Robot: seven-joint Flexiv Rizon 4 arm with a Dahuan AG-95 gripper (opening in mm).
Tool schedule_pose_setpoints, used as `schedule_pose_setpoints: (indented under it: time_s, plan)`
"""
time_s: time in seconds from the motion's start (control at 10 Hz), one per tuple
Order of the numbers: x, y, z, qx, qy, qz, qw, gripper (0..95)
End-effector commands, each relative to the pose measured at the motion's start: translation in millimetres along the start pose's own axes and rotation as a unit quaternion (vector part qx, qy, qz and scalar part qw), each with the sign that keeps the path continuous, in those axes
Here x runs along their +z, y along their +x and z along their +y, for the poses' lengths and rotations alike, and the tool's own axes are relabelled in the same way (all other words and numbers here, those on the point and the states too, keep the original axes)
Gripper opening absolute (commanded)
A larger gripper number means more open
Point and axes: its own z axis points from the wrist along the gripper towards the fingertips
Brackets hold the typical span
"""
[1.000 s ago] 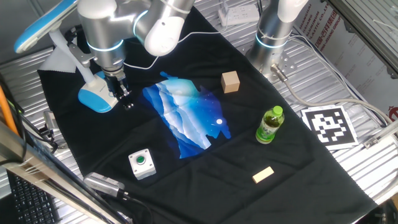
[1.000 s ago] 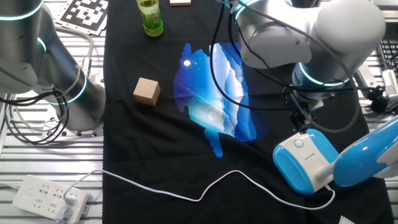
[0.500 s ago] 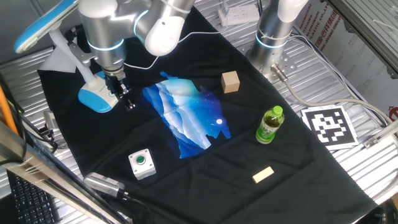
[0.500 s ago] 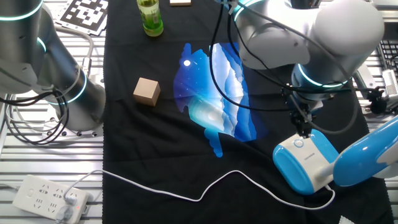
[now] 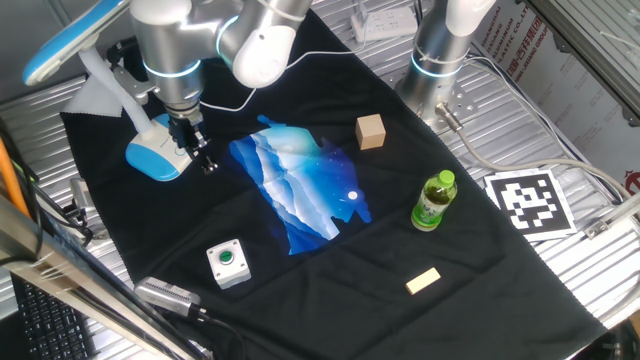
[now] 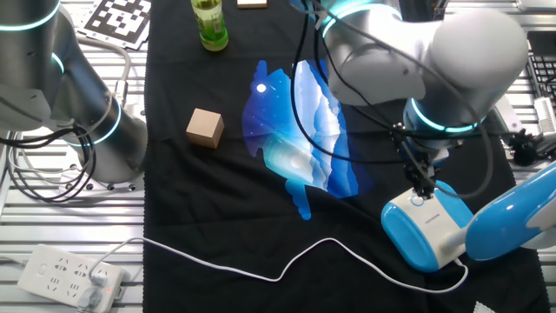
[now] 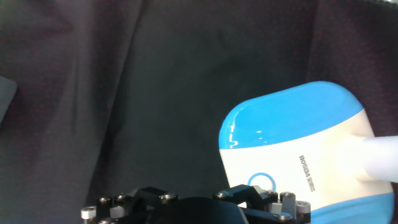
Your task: Turn on the desk lamp by pressing the button
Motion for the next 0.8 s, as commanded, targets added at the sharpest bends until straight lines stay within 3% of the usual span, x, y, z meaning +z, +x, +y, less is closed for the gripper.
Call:
schedule_pose_setpoints:
  time_s: [0.1, 0.5, 0.8]
  plan:
    - [0.8, 0.8, -1.1, 0.003, 0.015, 0.002, 0.9999, 95.0]
    - [1.2, 0.4, -1.0, -0.005, 0.034, 0.002, 0.9994, 95.0]
    - [1.1, 0.3, -1.0, -0.007, 0.034, 0.001, 0.9994, 95.0]
